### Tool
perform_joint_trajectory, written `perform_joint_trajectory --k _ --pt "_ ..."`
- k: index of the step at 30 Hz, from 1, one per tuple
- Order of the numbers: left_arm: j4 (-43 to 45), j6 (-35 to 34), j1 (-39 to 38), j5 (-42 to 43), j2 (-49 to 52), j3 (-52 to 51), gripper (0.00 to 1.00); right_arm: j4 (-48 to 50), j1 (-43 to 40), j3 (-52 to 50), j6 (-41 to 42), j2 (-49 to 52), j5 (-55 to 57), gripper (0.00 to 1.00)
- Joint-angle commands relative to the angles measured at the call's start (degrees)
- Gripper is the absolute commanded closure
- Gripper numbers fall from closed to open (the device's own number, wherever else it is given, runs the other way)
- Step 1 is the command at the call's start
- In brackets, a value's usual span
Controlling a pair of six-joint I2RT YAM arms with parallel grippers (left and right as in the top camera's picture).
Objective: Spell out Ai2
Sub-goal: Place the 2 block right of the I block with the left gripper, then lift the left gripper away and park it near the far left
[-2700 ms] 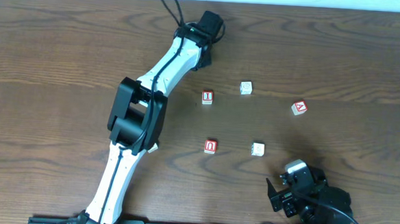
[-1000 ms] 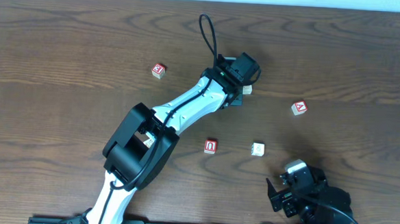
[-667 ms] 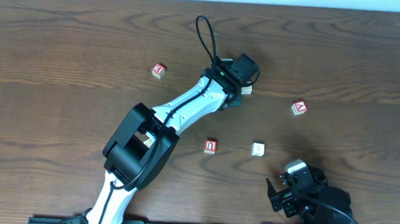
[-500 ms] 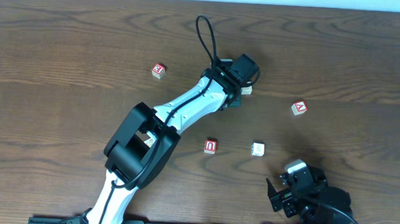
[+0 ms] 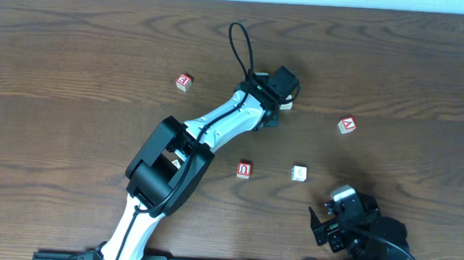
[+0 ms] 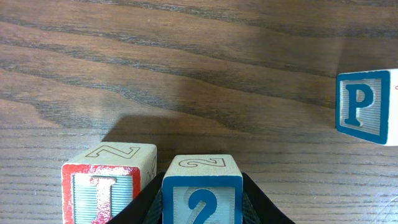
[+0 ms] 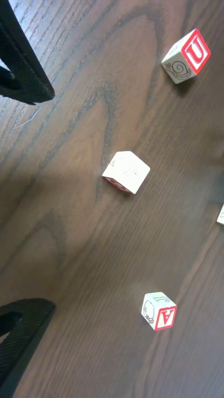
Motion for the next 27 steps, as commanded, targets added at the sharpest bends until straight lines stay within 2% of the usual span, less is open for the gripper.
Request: perform_joint_trajectory --k 1,8,15,20,27 --pt "0.0 0.2 0.1 0.0 0.5 -0.1 0.67 -0.3 -0.5 -0.6 -0.6 -0.3 -0.5 0.01" --pt "0.2 0.2 0.1 0.0 0.5 -0.1 0.57 -0.3 -0.5 -0.6 -0.6 -0.3 -0.5 0.01" --pt "2.8 2.2 0.2 -1.7 0.5 -0.1 0.57 -0.3 -0.5 -0.6 -0.6 -0.3 -0.5 0.01" --pt "5.4 3.5 0.2 -7.4 0.5 0.0 0.53 -0.3 -0.5 -0.6 -0.6 -0.3 -0.5 0.01" --pt "9.5 11.8 0.3 -9.7 0.4 1.4 0.45 -0.3 -0.5 -0.6 -0.6 -0.3 -0.5 0.01"
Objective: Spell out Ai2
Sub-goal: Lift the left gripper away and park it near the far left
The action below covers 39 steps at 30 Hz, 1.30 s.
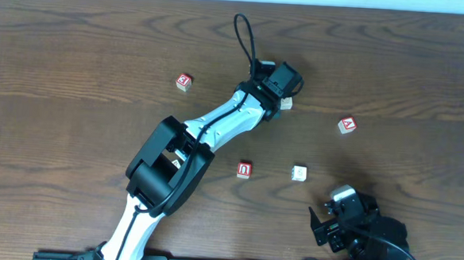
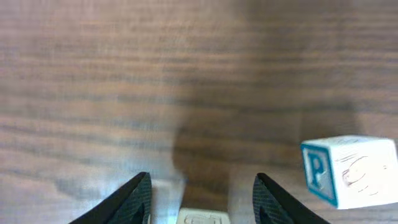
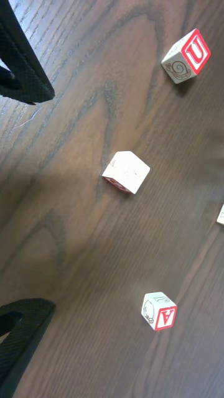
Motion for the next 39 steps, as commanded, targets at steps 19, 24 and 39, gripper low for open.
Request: perform_joint_trajectory --k 19,24,39 --pt "-28.7 11.1 15.7 7.9 -16.8 10.9 0.75 -0.3 -0.5 -0.6 -0.6 -0.3 -0.5 0.01" --pt "-20.2 11.4 26.4 18.5 -24.5 -1.0 0.73 -0.3 -0.5 -0.6 -0.6 -0.3 -0.5 0.01" --pt "-17.3 15.2 31.1 18.6 -26.3 -4.9 0.65 15.4 -0.5 -0.6 0.7 -0.3 -11.5 0.01"
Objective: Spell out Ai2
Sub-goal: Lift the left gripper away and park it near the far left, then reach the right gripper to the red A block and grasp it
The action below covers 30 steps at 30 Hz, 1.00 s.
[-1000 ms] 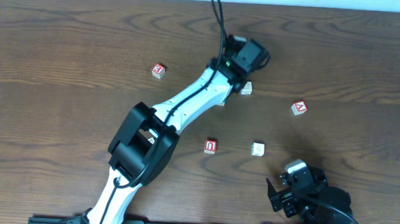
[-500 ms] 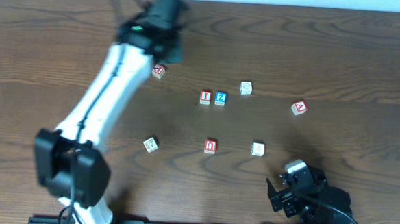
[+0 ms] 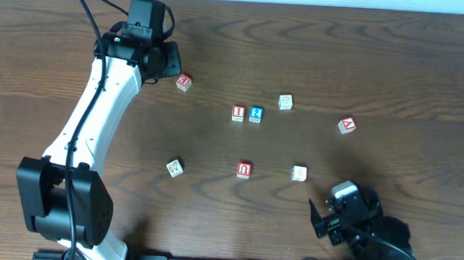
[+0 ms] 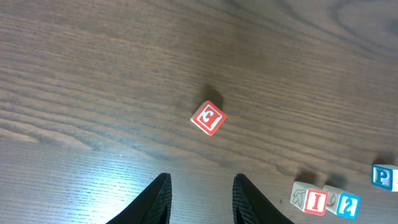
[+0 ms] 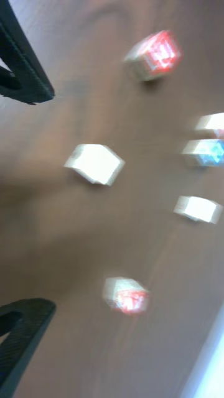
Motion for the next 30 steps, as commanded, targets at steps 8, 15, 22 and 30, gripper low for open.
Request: perform_joint_trajectory --k 8,15,22,30 --pt "-1.2 1.0 -0.4 0.6 -1.3 0.0 0.58 20.4 -0.5 0.1 10.7 -0.3 -21.8 0.01" --pt "-1.4 2.1 -0.4 0.6 -1.3 0.0 0.57 37.2 -1.0 0.1 22.4 1.7 -6.7 0.01" --pt "-1.2 3.0 -0.2 0.3 -1.3 0.0 0.53 52.3 -5.6 2.3 29.7 23.3 -5.8 0.01" --pt "-1.2 3.4 -0.2 -1.6 -1.3 0.0 0.48 52.8 -12.2 21.1 36.6 55.5 -28.2 0.01"
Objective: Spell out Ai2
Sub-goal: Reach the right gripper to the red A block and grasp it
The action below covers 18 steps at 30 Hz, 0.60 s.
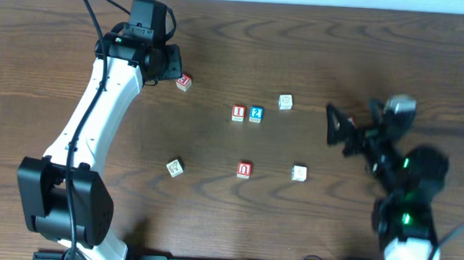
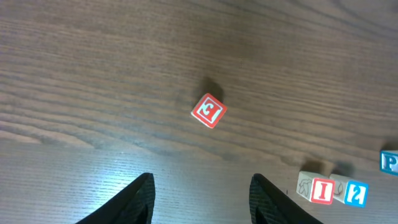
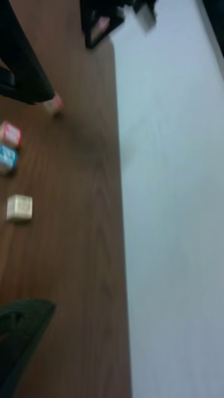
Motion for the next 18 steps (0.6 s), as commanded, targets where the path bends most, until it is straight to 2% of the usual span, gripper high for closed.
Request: perform_joint_trajectory --k 1,6,10,13,17,18 --pt "-0.1 0.7 0.2 -1.6 -1.3 0.0 0.48 0.3 -1.3 6.8 3.0 8.1 -14.6 0.01" --pt "0.0 0.7 0.2 -1.6 -1.3 0.0 0.48 10.0 -1.4 7.8 9.4 15.3 -18.0 0.01" --pt "0.2 0.7 0.2 -1.6 -1.3 0.0 0.47 7.7 -3.3 11.8 16.3 22.8 -16.1 0.02" --pt "0.1 0.7 0.2 -1.6 -1.3 0.0 0.47 -2.8 -4.5 18.1 17.1 28.2 -14.5 0.09" --pt "0.1 0.7 0.2 -1.6 -1.3 0.0 0.47 -21.9 -4.6 28.1 17.1 33.5 -5.0 0.13" --pt "0.2 0.7 0.2 -1.6 -1.3 0.0 0.47 -29.3 -4.5 32.0 17.1 35.2 -1.0 0.16"
